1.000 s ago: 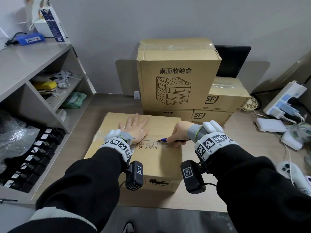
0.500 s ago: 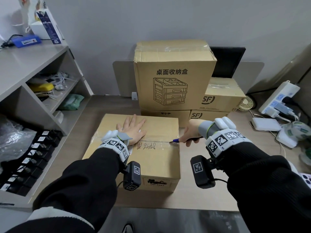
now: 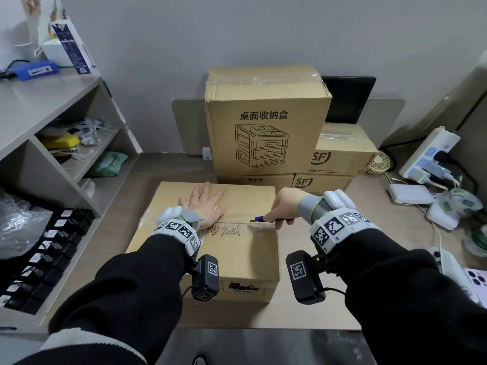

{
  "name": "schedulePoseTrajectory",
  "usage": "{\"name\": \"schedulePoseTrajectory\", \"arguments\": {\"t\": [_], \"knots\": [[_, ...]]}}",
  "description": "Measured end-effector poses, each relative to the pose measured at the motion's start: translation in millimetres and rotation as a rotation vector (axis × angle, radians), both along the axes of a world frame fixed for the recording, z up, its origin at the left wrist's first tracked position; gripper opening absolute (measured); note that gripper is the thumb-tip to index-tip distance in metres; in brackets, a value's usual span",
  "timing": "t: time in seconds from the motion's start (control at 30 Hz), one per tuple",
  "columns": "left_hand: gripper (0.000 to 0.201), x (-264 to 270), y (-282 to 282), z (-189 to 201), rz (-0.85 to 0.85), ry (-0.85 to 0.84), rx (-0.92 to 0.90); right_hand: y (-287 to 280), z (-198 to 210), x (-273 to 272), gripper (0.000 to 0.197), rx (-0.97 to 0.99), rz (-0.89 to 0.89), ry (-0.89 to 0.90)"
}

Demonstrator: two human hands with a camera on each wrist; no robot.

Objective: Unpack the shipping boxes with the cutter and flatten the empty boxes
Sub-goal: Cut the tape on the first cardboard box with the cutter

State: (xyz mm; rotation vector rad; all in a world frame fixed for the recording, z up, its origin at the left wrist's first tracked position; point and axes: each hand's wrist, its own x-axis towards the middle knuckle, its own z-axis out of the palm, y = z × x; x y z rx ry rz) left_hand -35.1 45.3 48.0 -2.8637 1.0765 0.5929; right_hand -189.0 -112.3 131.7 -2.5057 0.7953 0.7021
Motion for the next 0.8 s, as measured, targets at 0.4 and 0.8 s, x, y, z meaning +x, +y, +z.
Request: {"name": "schedulePoseTrajectory", "arguments": {"t": [0.4, 0.8], "knots": [[0.058, 2, 1, 0, -0.007, 0.021, -0.008, -1, -6, 6, 0.025, -0.098, 0.028, 0.092], [0.059, 4, 4, -1, -0.026, 0.028, -0.038, -8, -4, 1, 0.024, -0.04, -0.026, 0.095]]}}
